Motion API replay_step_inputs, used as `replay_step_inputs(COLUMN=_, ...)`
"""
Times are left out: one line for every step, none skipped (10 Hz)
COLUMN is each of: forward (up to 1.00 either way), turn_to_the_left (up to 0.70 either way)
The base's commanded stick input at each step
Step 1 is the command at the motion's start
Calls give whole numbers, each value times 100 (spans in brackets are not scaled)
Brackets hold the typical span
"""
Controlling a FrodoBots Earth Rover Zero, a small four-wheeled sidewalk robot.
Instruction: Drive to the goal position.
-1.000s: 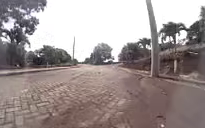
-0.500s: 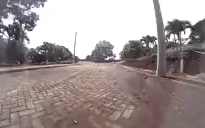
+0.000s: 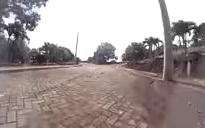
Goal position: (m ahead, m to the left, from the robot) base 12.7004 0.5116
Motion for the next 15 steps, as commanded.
replay_step_inputs(forward=70, turn_to_the_left=0)
replay_step_inputs(forward=70, turn_to_the_left=0)
replay_step_inputs(forward=70, turn_to_the_left=0)
replay_step_inputs(forward=70, turn_to_the_left=0)
replay_step_inputs(forward=70, turn_to_the_left=0)
replay_step_inputs(forward=70, turn_to_the_left=0)
replay_step_inputs(forward=70, turn_to_the_left=0)
replay_step_inputs(forward=70, turn_to_the_left=0)
replay_step_inputs(forward=70, turn_to_the_left=0)
replay_step_inputs(forward=70, turn_to_the_left=0)
replay_step_inputs(forward=70, turn_to_the_left=0)
replay_step_inputs(forward=70, turn_to_the_left=0)
replay_step_inputs(forward=70, turn_to_the_left=0)
replay_step_inputs(forward=70, turn_to_the_left=0)
replay_step_inputs(forward=70, turn_to_the_left=0)
